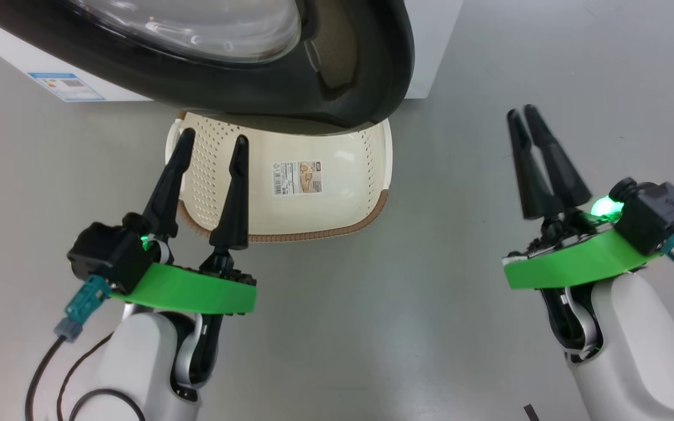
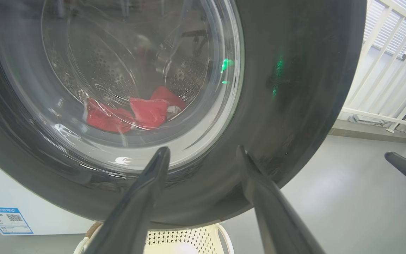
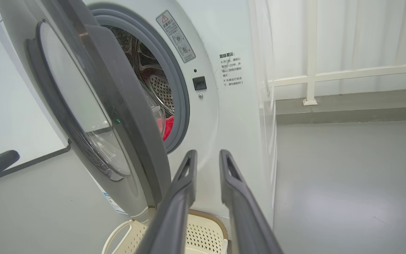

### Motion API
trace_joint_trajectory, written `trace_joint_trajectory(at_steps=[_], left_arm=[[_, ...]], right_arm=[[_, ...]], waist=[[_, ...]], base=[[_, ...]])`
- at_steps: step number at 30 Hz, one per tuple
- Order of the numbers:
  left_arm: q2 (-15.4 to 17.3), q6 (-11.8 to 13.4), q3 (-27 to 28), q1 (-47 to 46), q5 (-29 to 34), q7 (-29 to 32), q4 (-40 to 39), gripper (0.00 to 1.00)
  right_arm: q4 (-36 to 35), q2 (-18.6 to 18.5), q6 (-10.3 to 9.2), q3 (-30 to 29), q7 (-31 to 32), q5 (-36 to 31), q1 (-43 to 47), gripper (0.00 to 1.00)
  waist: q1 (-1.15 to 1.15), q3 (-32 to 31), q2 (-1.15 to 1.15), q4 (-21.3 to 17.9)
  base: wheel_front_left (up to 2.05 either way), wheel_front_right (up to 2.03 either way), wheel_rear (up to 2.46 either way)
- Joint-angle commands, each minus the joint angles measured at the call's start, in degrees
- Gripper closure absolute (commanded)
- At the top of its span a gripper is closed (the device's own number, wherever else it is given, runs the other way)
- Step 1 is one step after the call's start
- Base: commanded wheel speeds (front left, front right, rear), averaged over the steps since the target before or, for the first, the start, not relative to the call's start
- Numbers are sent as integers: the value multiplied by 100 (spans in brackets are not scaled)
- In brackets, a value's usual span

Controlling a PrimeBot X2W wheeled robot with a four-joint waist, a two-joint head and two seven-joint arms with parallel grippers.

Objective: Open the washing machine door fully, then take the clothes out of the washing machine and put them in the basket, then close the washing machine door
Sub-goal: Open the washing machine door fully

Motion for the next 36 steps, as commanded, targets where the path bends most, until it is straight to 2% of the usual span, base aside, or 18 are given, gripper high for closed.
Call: trace_joint_trajectory(at_steps=[1,4,5,8,16,20,21,24,31,36], left_arm=[[143,25,149,37,-9,-69,-142,0],[143,36,132,14,15,-69,-142,0],[143,36,132,14,15,-69,-142,0],[143,55,124,6,58,-69,-135,0],[143,89,86,-21,195,-69,-111,0],[143,101,41,-47,190,-69,-108,0],[143,103,22,-54,185,-69,-104,0],[143,104,1,-61,176,-69,-87,0],[143,120,-31,-61,132,-69,-79,0],[143,136,-45,-68,134,-69,-81,0]], right_arm=[[-70,59,20,220,-36,412,-153,100],[27,46,20,379,-35,1260,-358,100],[27,46,20,379,-35,1260,-358,100],[59,-62,20,563,52,2134,-622,100],[22,-254,20,733,740,4535,-1429,100],[118,-236,20,639,1271,5665,-1834,100],[240,-214,20,573,1599,6189,-2040,100],[544,-149,20,478,2269,7077,-2311,100],[1630,-80,20,366,3584,8544,-2992,100],[2454,-138,20,615,4403,9198,-3557,100]], waist=[[0,11,0,22],[0,24,0,59],[0,24,0,59],[0,36,0,103],[0,85,0,209],[0,123,0,263],[0,138,0,289],[0,149,0,315],[0,169,0,377],[0,236,0,399]], base=[[0,0,0],[0,0,0],[0,0,0],[0,0,0],[0,0,0],[0,0,0],[0,0,0],[0,0,0],[0,0,0],[0,0,0]])
